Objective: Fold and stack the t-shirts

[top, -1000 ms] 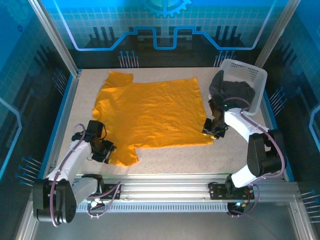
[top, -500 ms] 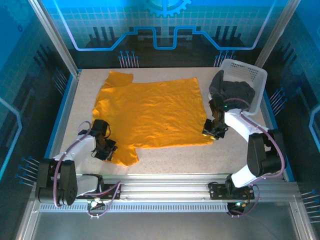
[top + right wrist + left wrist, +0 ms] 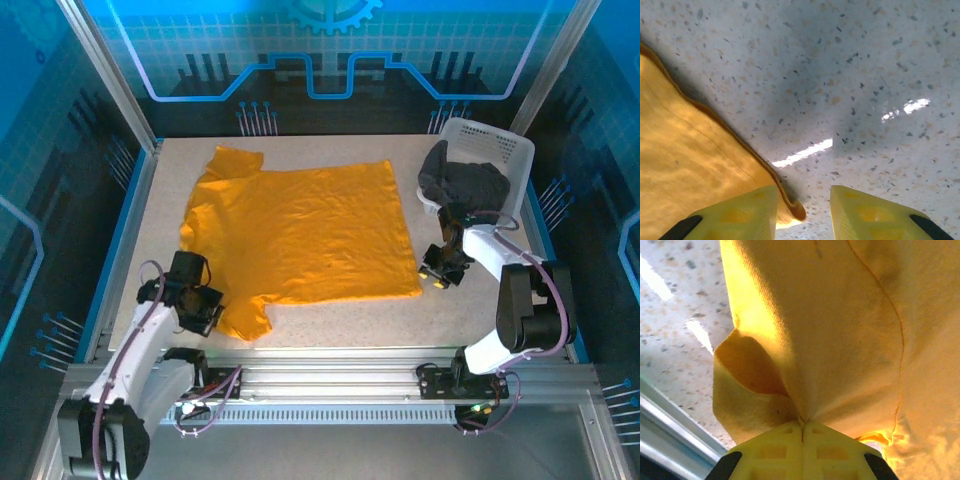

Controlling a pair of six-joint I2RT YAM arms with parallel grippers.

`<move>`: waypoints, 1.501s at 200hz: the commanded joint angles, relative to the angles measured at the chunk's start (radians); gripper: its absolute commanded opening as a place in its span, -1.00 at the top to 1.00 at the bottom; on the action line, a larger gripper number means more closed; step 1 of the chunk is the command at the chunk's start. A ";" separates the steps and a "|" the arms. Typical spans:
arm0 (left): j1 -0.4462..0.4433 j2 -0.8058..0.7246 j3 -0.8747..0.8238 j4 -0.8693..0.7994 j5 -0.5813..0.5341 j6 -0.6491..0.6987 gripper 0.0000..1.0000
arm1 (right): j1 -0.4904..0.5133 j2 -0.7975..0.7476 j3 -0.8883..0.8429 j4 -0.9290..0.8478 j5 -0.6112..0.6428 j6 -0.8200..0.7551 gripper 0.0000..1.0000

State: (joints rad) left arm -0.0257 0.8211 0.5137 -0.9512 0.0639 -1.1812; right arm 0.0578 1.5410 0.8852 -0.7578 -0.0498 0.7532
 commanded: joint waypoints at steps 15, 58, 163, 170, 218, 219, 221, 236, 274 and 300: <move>-0.008 -0.035 -0.073 -0.054 0.024 -0.050 0.70 | 0.002 -0.022 -0.071 0.009 -0.059 0.051 0.32; -0.008 -0.011 -0.101 -0.010 0.030 -0.047 0.51 | 0.022 -0.066 -0.097 -0.006 -0.073 0.042 0.32; -0.008 0.005 -0.103 -0.007 0.000 -0.037 0.96 | 0.068 -0.016 -0.097 0.036 -0.107 0.072 0.27; -0.008 0.003 -0.098 -0.014 -0.005 -0.036 1.00 | 0.069 -0.014 -0.093 0.037 -0.109 0.069 0.27; -0.008 -0.057 -0.018 -0.115 -0.049 -0.025 1.00 | 0.080 -0.011 -0.098 0.033 -0.141 0.111 0.23; -0.008 -0.059 -0.017 -0.116 -0.049 -0.025 1.00 | 0.080 -0.011 -0.099 0.033 -0.142 0.112 0.23; -0.008 -0.061 -0.013 -0.119 -0.050 -0.025 1.00 | 0.079 -0.013 -0.100 0.033 -0.142 0.115 0.23; -0.008 -0.070 0.005 -0.129 -0.047 -0.027 1.00 | 0.082 -0.021 -0.115 0.043 -0.139 0.133 0.21; -0.008 -0.071 0.063 -0.143 -0.054 -0.028 1.00 | 0.084 0.005 -0.118 0.045 -0.135 0.153 0.35; -0.008 -0.066 0.122 -0.141 -0.070 -0.022 1.00 | 0.085 -0.004 -0.114 0.048 -0.127 0.164 0.77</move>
State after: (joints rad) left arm -0.0277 0.7563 0.5648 -1.0554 0.0265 -1.2217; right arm 0.1261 1.5311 0.7776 -0.7155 -0.1593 0.8909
